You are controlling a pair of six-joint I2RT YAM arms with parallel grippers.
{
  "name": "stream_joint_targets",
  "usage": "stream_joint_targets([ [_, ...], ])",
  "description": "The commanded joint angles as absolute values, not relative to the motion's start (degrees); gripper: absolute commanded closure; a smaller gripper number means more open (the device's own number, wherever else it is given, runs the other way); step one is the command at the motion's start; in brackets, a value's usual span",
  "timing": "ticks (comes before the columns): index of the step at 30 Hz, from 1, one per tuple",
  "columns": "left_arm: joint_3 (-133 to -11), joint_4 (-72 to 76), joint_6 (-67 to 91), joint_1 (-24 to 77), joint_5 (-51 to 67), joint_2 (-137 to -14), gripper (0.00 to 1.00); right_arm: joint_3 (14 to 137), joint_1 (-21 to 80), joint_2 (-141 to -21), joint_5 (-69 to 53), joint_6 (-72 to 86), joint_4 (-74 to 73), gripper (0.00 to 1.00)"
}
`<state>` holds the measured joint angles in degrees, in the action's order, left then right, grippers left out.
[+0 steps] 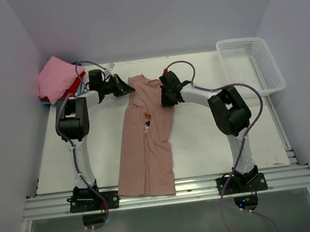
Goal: Fold and stack the t-shirts
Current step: Fold the tshirt
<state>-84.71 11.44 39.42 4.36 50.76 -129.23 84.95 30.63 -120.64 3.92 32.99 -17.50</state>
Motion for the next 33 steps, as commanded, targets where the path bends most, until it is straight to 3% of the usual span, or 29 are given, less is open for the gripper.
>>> stream_joint_targets([
  [1, -88.06, 5.29, 33.31, 4.83, 48.87, -130.51, 1.0, 85.43, 30.67, -122.26, 5.54, 32.17, -22.94, 1.0],
  [9, -91.58, -4.12, 31.2, 5.98, 42.11, -136.75, 1.0, 91.66, 30.67, -124.62, 8.69, 32.26, -28.98, 1.0],
  [21, -100.45, -6.94, 34.62, 5.71, 39.55, -146.33, 1.0, 124.35, 26.11, -145.08, 7.83, 32.61, -49.73, 1.0],
  [25, -105.01, -4.4, 37.17, 5.28, 40.78, -149.06, 1.0, 135.76, 23.04, -150.36, 5.89, 31.91, -52.64, 1.0],
  [33, -111.26, 8.16, 46.57, 1.67, 45.26, -153.19, 1.0, 139.65, 19.08, -151.79, 5.45, 31.2, -45.8, 1.0],
])
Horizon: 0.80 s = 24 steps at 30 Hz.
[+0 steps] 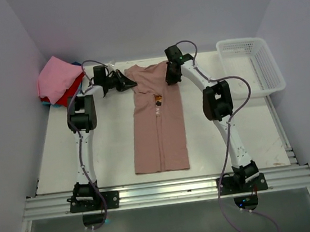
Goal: Fold and stack the t-shirts
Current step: Fold the tshirt
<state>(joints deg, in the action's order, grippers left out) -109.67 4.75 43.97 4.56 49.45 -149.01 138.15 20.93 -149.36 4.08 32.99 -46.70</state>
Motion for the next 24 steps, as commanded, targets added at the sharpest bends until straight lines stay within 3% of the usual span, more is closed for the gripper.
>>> stream_joint_targets([
  [1, -113.01, 8.35, 46.84, 1.32, 45.44, -153.54, 1.0, 139.92, 18.99, -151.79, 5.01, 30.77, -45.1, 1.0],
  [6, -114.7, 14.91, 51.31, 0.09, 47.11, -153.72, 1.0, 133.79, 18.28, -147.84, 0.18, 30.06, -33.8, 1.0],
  [12, -114.09, 24.32, 54.83, -1.76, 49.57, -149.61, 1.0, 113.93, 18.28, -135.04, -11.07, 30.94, -10.34, 0.97],
  [17, -106.54, 32.86, 57.31, -1.85, 51.59, -140.56, 0.99, 97.58, 18.28, -122.45, -11.16, 30.94, 2.35, 0.91],
  [19, -98.23, 35.59, 56.69, -1.85, 51.42, -132.39, 0.98, 92.15, 18.28, -115.45, -10.46, 29.72, 3.69, 0.89],
  [21, -91.35, 35.51, 54.77, -1.85, 51.33, -122.76, 0.93, 88.09, 18.89, -110.24, -9.41, 28.83, 3.09, 0.8],
  [22, -84.27, 35.42, 53.89, -1.85, 51.59, -119.39, 0.9, 84.93, 19.16, -105.78, -9.23, 27.0, 2.03, 0.62],
  [24, -73.37, 33.68, 50.56, -1.76, 51.6, -109.37, 0.7, 81.23, 20.29, -101.1, -7.83, 25.67, 0.18, 0.43],
])
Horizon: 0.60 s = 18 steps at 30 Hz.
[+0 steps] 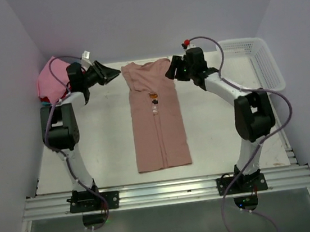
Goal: Fold and stack the t-shirts
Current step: Fold the tshirt
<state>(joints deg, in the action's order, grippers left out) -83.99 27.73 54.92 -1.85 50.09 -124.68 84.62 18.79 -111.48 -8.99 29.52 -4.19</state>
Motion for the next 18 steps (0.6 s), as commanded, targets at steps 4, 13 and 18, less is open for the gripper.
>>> stream_joint_targets([
  [4, -57.68, 31.55, 46.32, -1.32, 51.59, -94.51, 0.0, 73.5, 21.36, -92.57, -8.08, 23.56, -7.55, 0.25],
  [13, -33.95, 46.72, 60.53, -0.53, 64.07, -73.23, 0.0, 59.6, 23.29, -75.07, -11.6, 25.4, -18.19, 0.18],
  [18, -25.5, 52.68, 70.23, -0.53, 64.6, -67.85, 0.0, 53.89, 24.7, -69.44, -12.12, 26.54, -20.74, 0.17],
])
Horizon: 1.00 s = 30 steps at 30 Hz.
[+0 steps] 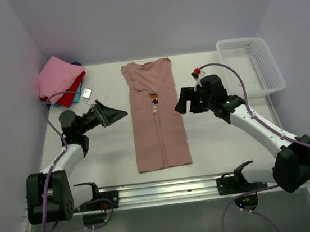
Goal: Fold and stack the t-shirts
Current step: Fold the tshirt
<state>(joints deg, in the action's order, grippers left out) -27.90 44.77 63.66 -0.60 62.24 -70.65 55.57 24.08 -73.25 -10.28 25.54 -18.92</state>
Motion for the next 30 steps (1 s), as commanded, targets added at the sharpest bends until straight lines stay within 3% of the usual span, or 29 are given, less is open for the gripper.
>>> stream_joint_targets([
  [1, -25.14, 51.6, 69.09, -0.53, 65.99, -68.03, 0.0, 52.92, 24.87, -68.13, -12.82, 26.89, -20.31, 0.17],
  [4, -25.83, 41.89, 59.45, 1.14, 67.93, -67.43, 0.17, 50.37, 25.13, -66.28, -14.32, 29.0, -20.83, 0.17],
  [5, -27.84, 25.48, 47.75, 1.23, 65.5, -66.02, 0.18, 49.93, 25.92, -65.75, -14.15, 29.35, -21.79, 0.17],
  [8, -32.68, -4.64, 31.42, 6.4, 48.63, -62.15, 0.15, 48.43, 29.16, -63.55, -10.2, 31.46, -25.12, 0.17],
  [14, -27.35, -25.54, 30.76, 11.95, 36.92, -54.51, 0.16, 41.14, 31.55, -60.65, -8.96, 37.87, -27.77, 0.24],
  [21, -20.23, -27.07, 38.93, 18.81, 29.8, -53.35, 0.16, 32.53, 33.92, -60.73, -9.14, 42.88, -26.19, 0.32],
  [30, -11.0, -20.4, 46.4, 21.44, 29.79, -53.26, 0.32, 28.4, 34.01, -63.19, -11.24, 44.82, -22.68, 0.41],
])
